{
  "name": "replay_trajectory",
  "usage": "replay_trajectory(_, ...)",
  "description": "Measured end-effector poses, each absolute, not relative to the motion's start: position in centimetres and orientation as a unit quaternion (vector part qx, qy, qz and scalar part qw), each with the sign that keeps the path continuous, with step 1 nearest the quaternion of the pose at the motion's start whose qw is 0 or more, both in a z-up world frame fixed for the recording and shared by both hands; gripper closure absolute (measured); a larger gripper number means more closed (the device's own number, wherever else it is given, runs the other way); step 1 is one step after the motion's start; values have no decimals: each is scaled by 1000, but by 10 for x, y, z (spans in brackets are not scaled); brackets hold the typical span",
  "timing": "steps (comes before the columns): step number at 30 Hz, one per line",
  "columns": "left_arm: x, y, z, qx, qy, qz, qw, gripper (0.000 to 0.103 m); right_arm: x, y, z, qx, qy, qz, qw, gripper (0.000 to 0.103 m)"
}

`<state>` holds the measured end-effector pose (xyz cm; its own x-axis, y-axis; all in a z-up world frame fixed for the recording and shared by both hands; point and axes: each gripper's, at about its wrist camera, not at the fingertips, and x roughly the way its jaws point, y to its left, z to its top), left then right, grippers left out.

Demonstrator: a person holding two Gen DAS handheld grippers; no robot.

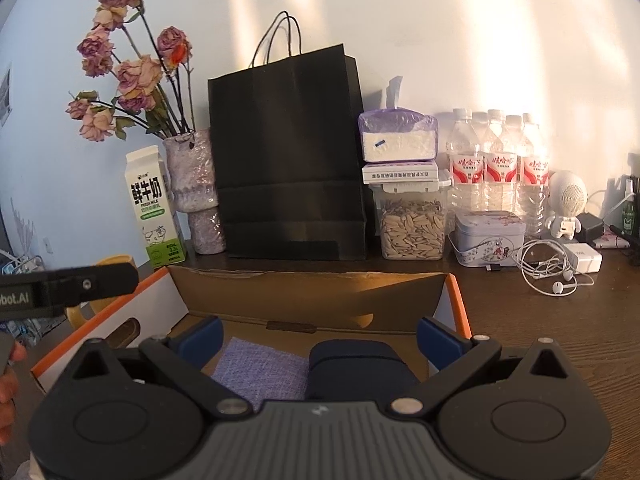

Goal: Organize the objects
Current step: 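Release the blue pouch into the box with the right tool while the left tool drops the cap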

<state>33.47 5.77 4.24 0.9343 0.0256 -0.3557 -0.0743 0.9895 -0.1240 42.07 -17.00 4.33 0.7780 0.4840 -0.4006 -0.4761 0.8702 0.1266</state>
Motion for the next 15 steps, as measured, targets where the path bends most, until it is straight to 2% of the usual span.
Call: replay_trajectory(15,280,55,60,-70,151,34,986,0,373,-175,57,-13,190,253,949,0)
